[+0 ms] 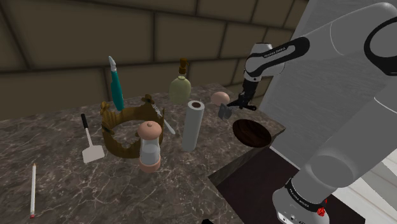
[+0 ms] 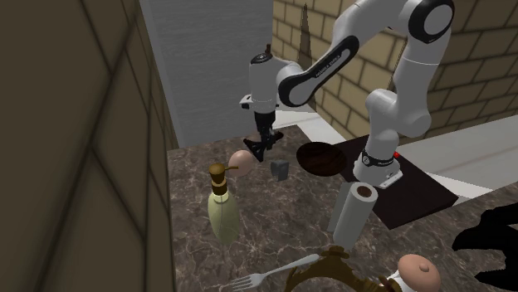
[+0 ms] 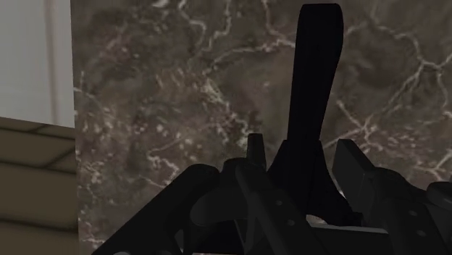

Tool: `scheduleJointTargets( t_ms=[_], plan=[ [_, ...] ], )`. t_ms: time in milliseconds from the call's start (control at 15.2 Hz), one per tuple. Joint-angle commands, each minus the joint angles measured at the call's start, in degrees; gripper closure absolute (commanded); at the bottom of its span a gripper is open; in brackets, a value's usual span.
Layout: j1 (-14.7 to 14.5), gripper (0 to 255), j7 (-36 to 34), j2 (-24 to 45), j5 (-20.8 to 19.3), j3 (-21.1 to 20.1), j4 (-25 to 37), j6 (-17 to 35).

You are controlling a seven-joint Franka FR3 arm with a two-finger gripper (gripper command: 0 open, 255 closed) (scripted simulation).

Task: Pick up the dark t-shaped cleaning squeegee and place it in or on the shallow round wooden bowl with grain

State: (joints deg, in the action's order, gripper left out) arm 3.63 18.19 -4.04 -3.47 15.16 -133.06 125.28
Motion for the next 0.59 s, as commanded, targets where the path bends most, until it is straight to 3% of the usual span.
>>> scheduleJointTargets(
  t_ms=[0,528],
  plan=[
    [0.0,255,-0.1,-1.0,-0.2,-0.1,0.8,-1.8],
    [0.0,255,-0.5,-3.9,-0.8,-0.3,4.2,-8.1]
  ],
)
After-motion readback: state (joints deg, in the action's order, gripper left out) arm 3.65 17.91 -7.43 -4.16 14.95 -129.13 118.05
